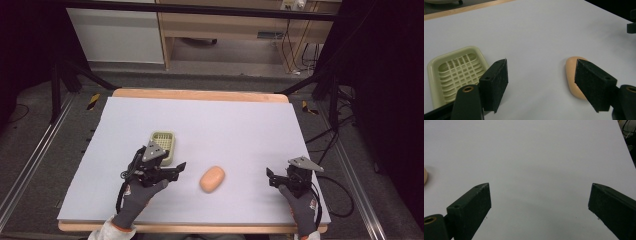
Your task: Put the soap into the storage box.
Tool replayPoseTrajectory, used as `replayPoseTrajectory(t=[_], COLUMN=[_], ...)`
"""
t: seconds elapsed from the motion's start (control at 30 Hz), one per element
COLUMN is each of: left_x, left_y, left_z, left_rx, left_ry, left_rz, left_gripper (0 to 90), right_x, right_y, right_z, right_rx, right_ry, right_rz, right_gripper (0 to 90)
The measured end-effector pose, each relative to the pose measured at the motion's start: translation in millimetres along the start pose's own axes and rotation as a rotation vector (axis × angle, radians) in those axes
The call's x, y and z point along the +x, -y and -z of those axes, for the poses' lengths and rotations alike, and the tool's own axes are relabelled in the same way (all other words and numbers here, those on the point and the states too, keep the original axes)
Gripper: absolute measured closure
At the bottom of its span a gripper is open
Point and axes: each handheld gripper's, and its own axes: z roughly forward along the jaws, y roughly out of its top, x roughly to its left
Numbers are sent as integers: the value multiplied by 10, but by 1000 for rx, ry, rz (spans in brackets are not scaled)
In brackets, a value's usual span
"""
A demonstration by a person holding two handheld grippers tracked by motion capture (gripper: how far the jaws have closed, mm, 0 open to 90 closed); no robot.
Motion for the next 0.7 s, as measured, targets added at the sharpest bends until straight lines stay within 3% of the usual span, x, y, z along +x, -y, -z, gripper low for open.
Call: replayPoseTrajectory(t=[0.7], left_x=[-246], left_y=[-46], left_z=[-256], left_rx=[36], left_ry=[15], left_rz=[-50], left_gripper=[261], right_x=[15], right_y=[10], right_z=[-19], right_rx=[4], right_ry=[14], right_rz=[13], right_gripper=[50])
